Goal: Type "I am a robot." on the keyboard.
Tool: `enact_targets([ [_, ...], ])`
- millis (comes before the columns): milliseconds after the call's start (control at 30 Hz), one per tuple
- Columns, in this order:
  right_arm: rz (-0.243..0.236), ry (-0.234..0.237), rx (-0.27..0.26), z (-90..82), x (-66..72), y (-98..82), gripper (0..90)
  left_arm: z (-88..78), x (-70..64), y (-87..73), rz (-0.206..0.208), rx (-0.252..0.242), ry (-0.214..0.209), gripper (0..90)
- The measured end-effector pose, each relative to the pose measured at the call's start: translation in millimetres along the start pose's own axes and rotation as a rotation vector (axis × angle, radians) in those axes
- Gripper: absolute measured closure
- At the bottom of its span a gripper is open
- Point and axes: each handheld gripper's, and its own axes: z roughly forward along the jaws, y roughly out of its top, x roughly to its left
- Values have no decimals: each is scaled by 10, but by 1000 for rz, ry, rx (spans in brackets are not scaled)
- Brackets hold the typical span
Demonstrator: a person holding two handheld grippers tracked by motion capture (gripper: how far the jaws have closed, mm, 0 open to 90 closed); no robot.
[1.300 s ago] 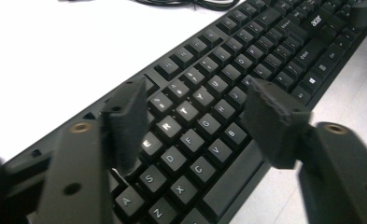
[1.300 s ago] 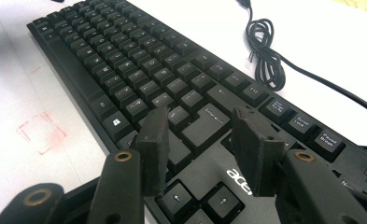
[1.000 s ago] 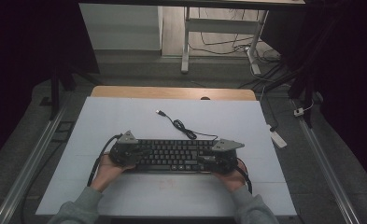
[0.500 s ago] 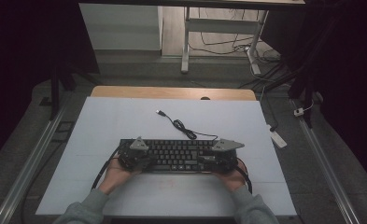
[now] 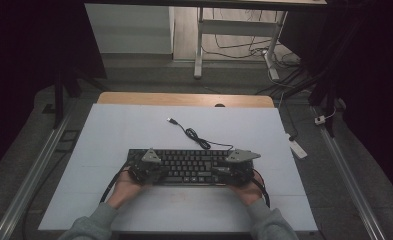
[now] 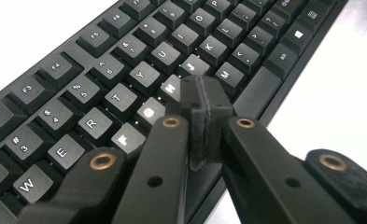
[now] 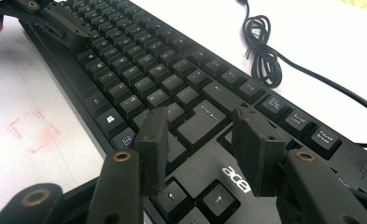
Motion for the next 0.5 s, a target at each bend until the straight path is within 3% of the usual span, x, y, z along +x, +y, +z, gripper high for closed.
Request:
enact_targets([
  [333, -2, -1, 6, 6, 3, -1, 561, 23, 6, -21, -8, 0, 2, 885],
  [500, 1, 1, -2, 6, 4, -1, 561, -86, 28, -5, -24, -74, 2, 846],
])
